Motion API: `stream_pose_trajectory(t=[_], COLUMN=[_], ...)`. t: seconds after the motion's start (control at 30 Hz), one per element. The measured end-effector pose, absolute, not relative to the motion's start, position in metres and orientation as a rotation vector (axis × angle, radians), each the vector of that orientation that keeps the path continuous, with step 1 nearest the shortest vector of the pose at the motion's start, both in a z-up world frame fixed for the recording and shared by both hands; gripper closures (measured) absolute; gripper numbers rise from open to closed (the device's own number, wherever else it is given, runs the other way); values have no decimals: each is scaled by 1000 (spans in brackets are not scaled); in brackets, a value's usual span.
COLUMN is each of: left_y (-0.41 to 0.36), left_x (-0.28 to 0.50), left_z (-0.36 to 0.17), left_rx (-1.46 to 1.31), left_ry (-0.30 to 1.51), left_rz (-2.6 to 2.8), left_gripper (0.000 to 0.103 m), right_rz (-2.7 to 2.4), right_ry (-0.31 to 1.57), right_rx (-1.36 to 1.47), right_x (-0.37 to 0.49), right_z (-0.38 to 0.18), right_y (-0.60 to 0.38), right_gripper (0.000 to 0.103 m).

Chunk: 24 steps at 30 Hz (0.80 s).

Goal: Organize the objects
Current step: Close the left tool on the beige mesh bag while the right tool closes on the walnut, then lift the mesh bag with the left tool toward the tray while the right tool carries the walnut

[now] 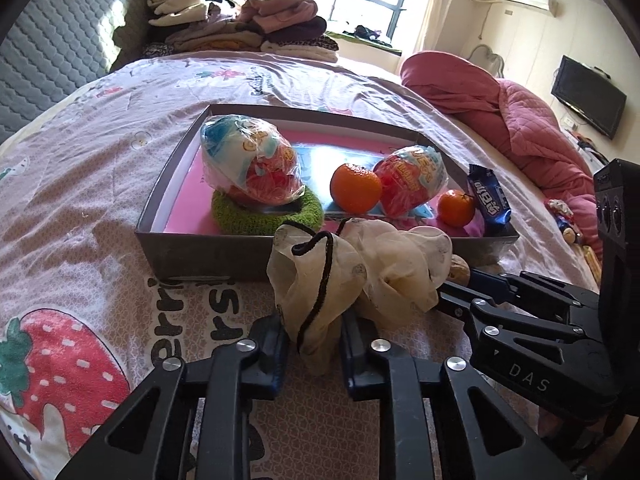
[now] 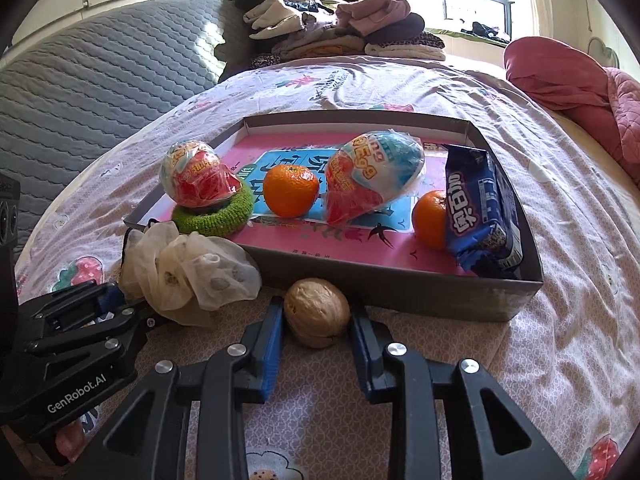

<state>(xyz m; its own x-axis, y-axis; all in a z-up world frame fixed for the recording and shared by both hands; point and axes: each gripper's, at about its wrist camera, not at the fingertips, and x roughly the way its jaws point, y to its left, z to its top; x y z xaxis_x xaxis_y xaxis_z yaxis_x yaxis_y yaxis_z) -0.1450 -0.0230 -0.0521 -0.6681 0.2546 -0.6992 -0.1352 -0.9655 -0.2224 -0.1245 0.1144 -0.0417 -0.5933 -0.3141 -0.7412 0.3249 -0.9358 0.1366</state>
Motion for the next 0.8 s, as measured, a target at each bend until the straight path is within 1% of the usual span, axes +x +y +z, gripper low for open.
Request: stream_pose_trajectory(t=[0.03, 0.13, 0.53, 0.8], left_y=[-23, -25, -29, -33], left_x=[-144, -142, -131, -125], left_z=[-52, -51, -35, -18], left_rx=[-1151, -1141, -1078, -1025], left_ry=[-234, -263, -276, -276], left_rz=[2675, 2661, 2684, 2715], left_gripper=[88, 90, 91, 91], right_rz=[-2524, -2517, -2512, -2516], right_ry=[15, 7, 28, 3], right_rx=[1168, 1160, 1104, 1073], right_x=[-124, -123, -113, -112], right_z=[-41, -40, -31, -22], right_y=[114, 115, 113, 117], right_gripper=[72, 72, 72, 72])
